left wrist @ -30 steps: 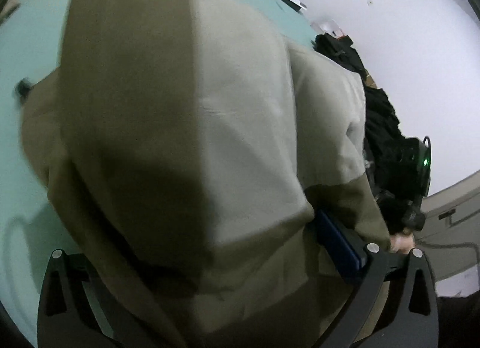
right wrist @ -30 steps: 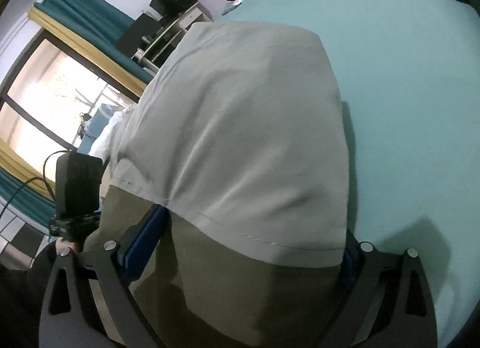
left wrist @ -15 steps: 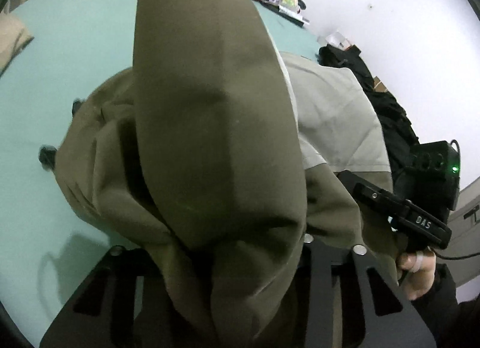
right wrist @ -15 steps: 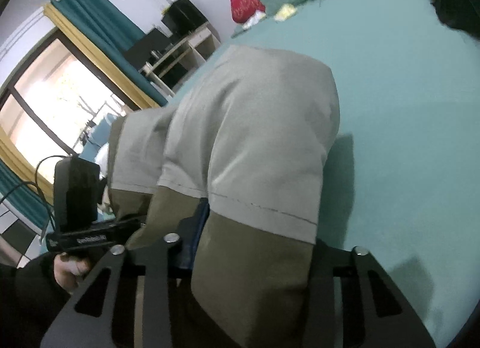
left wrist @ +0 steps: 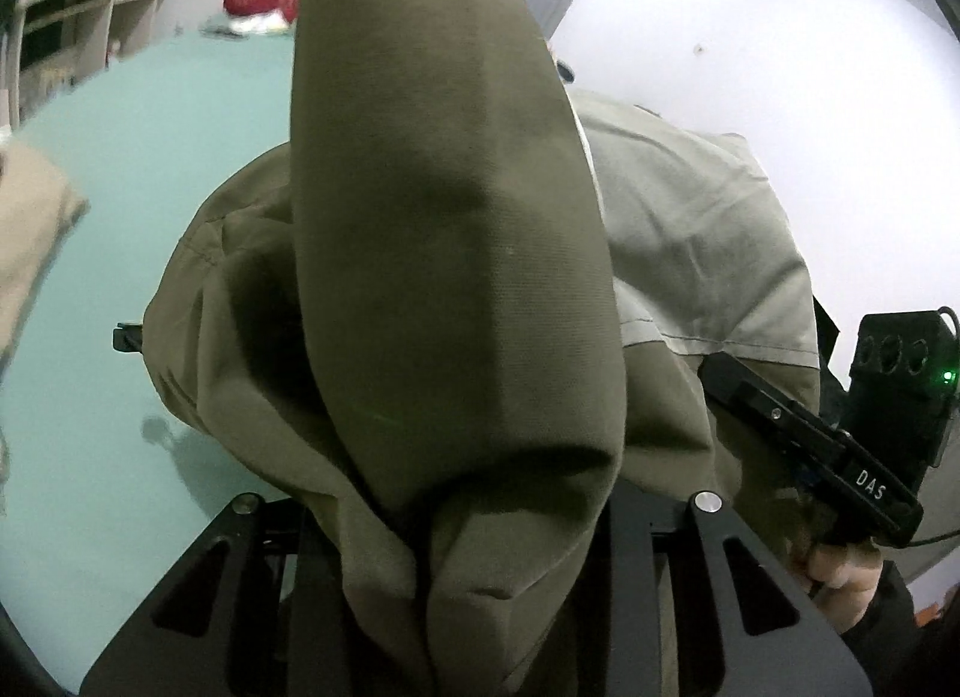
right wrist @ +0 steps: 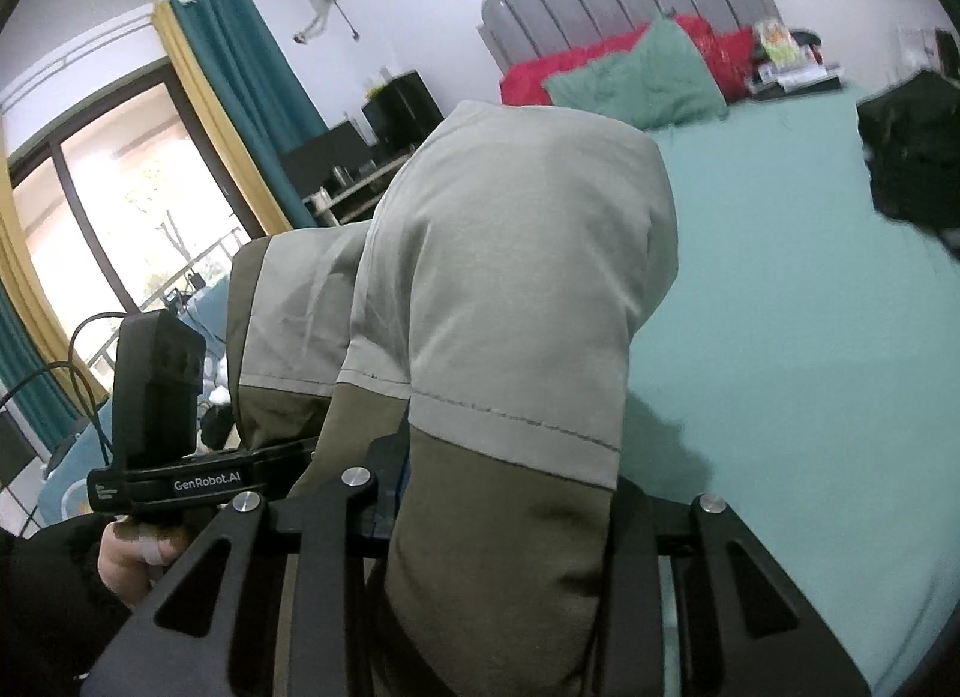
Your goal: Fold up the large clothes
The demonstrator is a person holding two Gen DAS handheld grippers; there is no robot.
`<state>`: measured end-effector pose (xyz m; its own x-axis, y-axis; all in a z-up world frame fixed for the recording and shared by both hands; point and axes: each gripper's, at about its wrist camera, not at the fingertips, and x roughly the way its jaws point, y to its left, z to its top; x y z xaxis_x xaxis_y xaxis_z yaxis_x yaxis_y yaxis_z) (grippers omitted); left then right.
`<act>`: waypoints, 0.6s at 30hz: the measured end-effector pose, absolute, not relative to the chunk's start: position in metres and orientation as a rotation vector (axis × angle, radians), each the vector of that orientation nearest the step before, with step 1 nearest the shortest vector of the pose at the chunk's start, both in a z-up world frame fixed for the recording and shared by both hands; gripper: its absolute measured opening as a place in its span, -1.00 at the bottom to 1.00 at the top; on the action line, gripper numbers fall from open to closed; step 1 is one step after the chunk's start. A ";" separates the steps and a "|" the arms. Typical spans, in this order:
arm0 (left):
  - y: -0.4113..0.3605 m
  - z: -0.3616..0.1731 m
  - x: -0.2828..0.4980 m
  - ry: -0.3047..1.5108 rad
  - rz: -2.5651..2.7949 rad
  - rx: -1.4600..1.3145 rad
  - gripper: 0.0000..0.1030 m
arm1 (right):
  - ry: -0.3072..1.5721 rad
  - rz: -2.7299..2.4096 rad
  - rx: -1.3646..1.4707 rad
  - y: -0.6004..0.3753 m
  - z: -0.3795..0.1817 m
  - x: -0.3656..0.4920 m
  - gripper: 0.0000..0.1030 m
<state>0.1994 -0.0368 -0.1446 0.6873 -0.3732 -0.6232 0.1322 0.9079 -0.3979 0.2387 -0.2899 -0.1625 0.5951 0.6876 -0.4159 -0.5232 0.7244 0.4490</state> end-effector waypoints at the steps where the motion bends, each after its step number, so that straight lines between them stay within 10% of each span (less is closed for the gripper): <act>1: -0.034 -0.140 0.196 0.751 -0.286 -0.330 -0.34 | 0.587 0.716 0.297 -0.285 -0.157 0.237 -0.36; 18: 0.101 -0.092 0.176 0.645 -0.210 -0.309 -0.35 | 0.496 0.798 0.296 -0.179 -0.135 0.247 -0.36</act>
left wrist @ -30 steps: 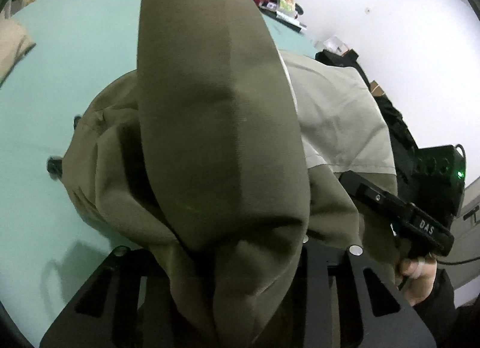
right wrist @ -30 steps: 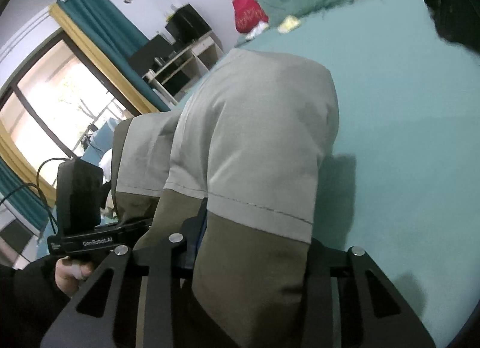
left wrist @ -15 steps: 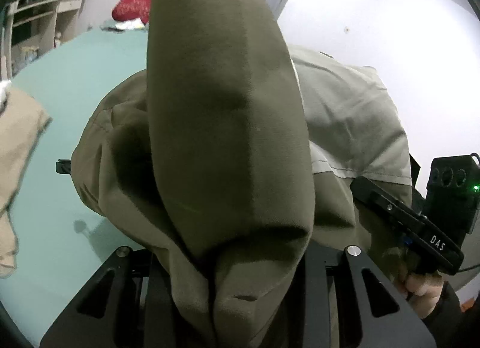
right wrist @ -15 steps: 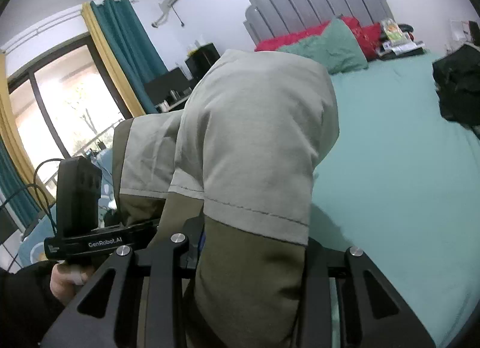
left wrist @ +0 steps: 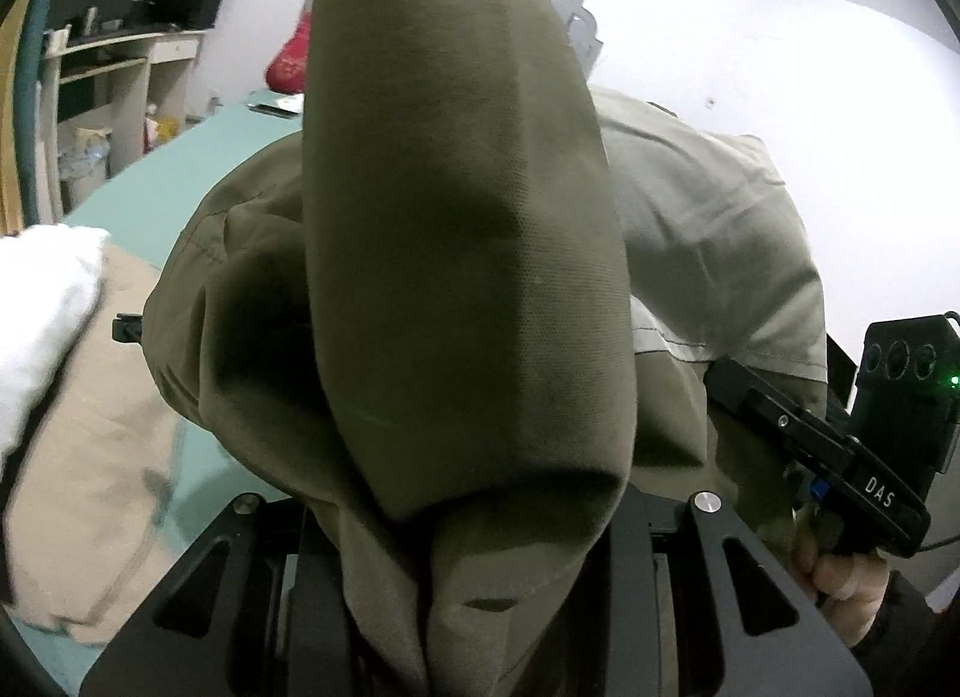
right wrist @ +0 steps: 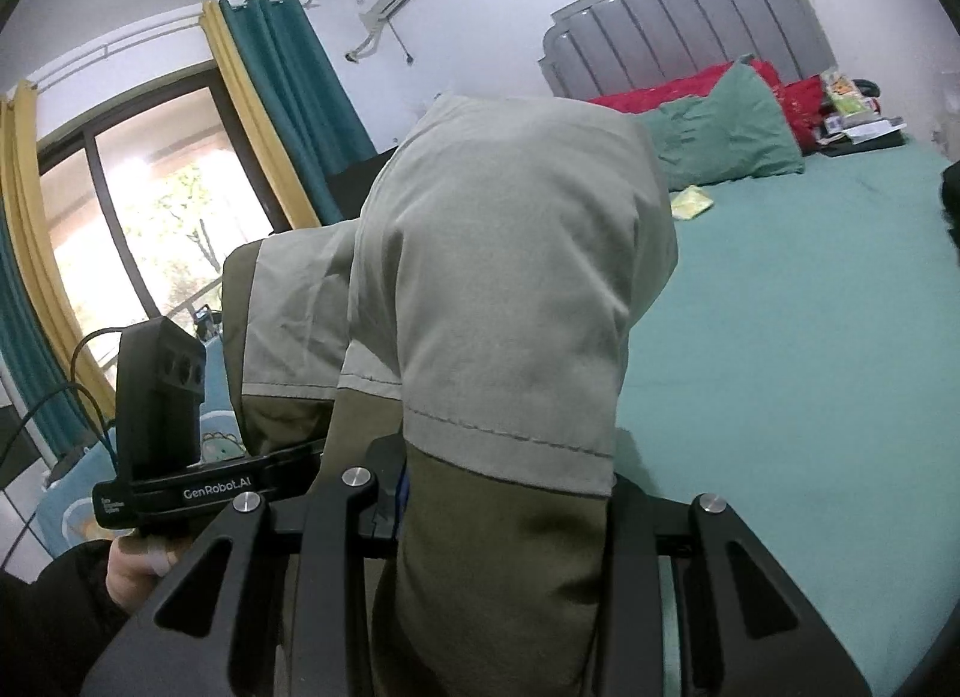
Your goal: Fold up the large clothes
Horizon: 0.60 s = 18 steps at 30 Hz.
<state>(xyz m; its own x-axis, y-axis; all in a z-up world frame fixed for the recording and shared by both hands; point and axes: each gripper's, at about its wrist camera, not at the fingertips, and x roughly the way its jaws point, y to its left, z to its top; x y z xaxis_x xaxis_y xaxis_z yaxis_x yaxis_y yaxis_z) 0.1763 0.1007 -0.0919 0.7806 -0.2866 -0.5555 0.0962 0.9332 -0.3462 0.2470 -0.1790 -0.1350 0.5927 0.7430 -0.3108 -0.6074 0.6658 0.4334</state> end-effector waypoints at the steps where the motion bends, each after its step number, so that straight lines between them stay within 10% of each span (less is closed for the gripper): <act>1: 0.107 -0.090 0.177 0.647 -0.199 -0.304 -0.35 | 0.499 0.807 0.298 -0.170 -0.135 0.249 -0.36; 18: 0.223 -0.147 0.220 0.865 -0.034 -0.432 -0.08 | 0.732 0.815 0.360 -0.087 -0.233 0.318 -0.34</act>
